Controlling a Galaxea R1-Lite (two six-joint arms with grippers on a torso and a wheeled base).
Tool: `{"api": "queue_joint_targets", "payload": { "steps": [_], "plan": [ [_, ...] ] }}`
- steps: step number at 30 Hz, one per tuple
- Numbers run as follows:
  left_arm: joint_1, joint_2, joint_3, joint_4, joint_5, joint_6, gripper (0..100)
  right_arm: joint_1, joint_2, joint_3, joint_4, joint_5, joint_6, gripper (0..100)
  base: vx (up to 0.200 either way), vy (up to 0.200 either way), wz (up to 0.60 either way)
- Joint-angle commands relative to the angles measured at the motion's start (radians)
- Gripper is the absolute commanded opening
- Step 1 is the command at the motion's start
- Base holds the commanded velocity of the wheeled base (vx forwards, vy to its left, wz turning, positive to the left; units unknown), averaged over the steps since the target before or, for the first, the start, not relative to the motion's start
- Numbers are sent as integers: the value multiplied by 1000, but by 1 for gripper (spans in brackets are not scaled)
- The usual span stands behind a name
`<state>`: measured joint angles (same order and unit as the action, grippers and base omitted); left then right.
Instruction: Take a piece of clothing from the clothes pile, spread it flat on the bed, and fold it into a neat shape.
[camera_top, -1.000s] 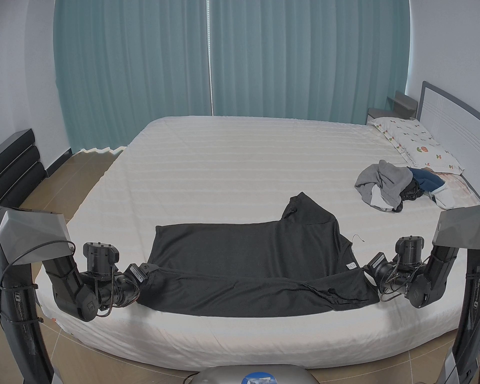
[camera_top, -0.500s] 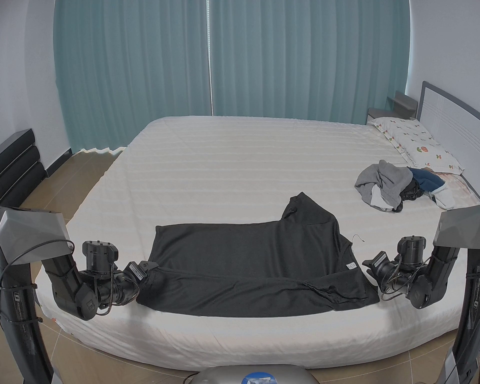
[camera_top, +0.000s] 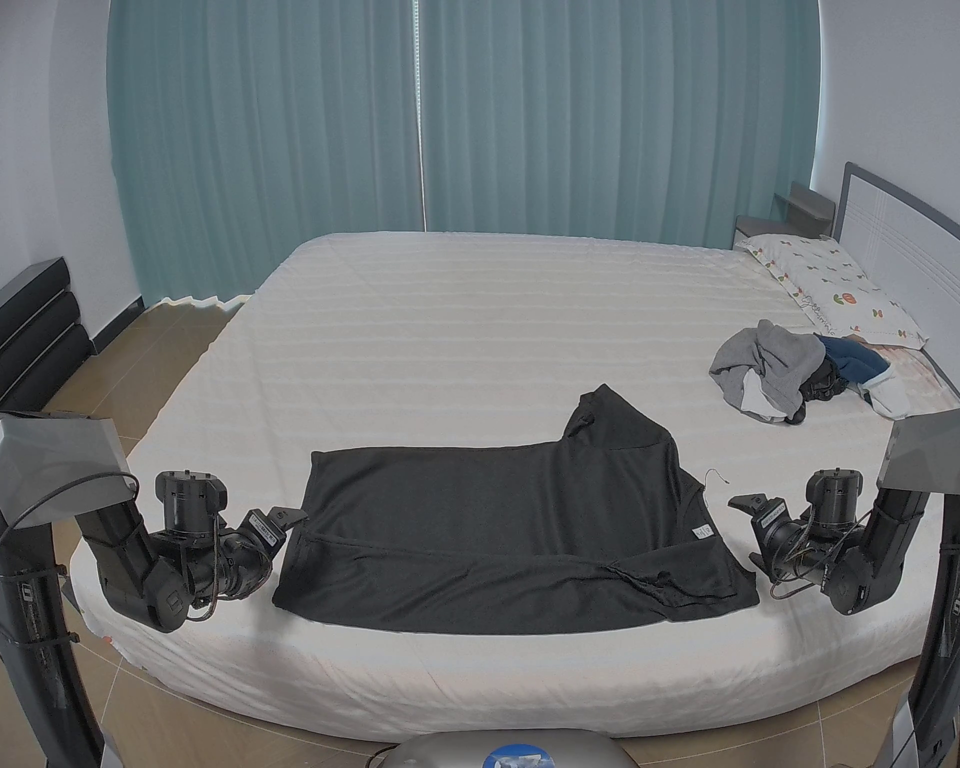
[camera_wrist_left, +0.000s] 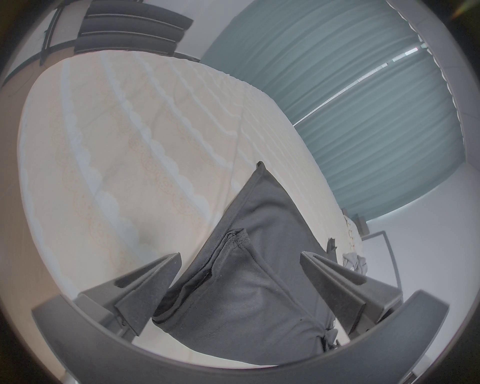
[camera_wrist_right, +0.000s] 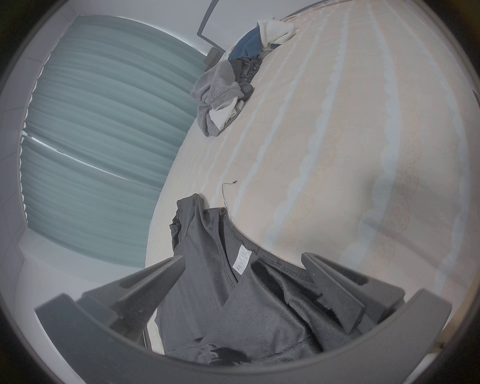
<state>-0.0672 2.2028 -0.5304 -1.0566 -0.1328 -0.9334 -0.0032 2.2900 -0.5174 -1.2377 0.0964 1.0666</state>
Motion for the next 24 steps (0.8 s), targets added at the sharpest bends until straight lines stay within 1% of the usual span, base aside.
{"api": "queue_joint_targets", "payload": {
  "steps": [1, 4, 15, 24],
  "plan": [
    [-5, -9, -10, 1, -1, -45, 100, -6, -17, 2, 1, 0, 12, 100, 0, 0, 0],
    [-6, -9, -11, 1, -1, -54, 100, -4, -17, 2, 0, 2, 13, 100, 0, 0, 0],
    [-8, -9, -10, 1, -1, -56, 100, -4, -17, 7, 0, 6, 13, 100, 0, -200, 0],
    [3, -11, -17, -2, 2, -58, 100, 2, -17, 17, 0, 6, 13, 100, 0, 0, 0]
  ]
}}
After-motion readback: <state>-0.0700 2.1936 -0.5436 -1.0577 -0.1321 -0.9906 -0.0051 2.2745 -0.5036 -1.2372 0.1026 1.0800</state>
